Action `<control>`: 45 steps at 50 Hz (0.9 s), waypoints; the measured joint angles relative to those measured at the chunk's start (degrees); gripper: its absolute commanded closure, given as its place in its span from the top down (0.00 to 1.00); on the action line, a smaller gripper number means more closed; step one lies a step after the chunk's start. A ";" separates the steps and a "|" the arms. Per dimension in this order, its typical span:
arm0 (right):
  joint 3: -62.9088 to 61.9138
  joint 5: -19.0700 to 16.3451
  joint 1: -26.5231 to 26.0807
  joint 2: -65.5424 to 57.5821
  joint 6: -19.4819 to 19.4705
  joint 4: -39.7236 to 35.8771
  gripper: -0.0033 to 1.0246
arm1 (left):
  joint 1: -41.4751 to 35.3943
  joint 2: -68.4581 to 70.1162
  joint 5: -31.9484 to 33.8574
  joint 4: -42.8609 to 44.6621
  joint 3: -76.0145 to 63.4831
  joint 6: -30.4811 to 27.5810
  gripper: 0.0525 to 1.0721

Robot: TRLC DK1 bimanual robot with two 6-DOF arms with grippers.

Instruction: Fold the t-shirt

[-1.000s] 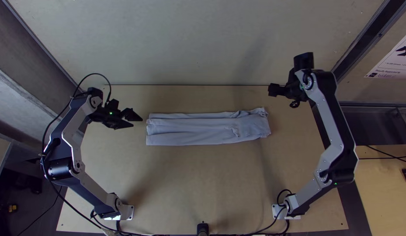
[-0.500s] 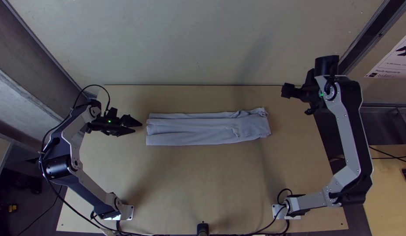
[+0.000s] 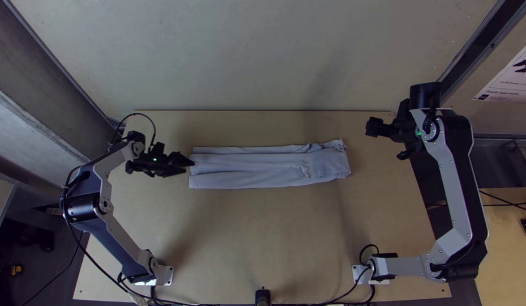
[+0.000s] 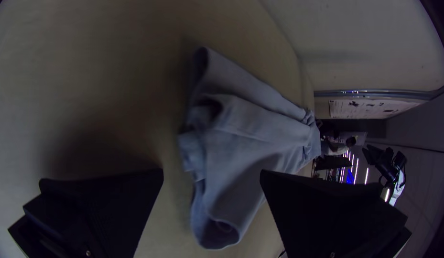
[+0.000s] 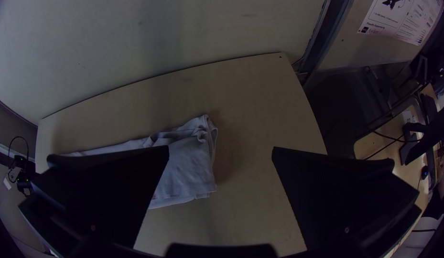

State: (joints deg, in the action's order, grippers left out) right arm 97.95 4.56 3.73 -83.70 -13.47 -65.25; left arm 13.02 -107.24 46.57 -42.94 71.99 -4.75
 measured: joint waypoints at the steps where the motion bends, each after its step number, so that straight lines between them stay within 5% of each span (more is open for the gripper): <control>1: -0.07 -0.02 0.00 0.04 0.00 0.00 0.96 | -0.59 0.00 -0.02 0.48 -0.04 0.52 0.96; 20: -3.15 -0.02 0.02 0.85 0.00 0.00 0.96 | -11.37 -0.13 -2.73 6.49 1.14 10.47 0.96; 42: -5.97 0.00 0.00 2.32 0.00 0.00 0.96 | -23.67 -3.91 -13.29 6.40 9.40 15.78 0.94; 45: -6.71 -0.02 0.00 2.64 0.00 0.02 0.96 | -24.63 -4.20 -14.93 6.40 10.21 16.37 0.79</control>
State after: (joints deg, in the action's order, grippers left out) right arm 91.24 4.54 3.73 -81.06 -13.47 -65.23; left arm -11.62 -111.44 31.64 -36.53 82.19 11.62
